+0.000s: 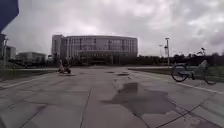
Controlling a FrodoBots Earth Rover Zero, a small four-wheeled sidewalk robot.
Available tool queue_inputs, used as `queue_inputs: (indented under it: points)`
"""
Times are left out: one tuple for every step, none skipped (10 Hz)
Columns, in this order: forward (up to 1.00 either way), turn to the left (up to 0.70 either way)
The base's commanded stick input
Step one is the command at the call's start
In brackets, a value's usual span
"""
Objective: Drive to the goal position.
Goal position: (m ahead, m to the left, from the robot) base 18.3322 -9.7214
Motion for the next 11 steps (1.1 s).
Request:
queue_inputs:
  points:
    - [0.7, 0.0]
    - [0.7, 0.0]
    - [0.7, 0.0]
    - [0.7, 0.0]
    - [0.7, 0.0]
    - [0.7, 0.0]
    - [0.7, 0.0]
    - [0.7, 0.0]
    - [0.7, 0.0]
    - [0.7, 0.0]
    - [0.7, 0.0]
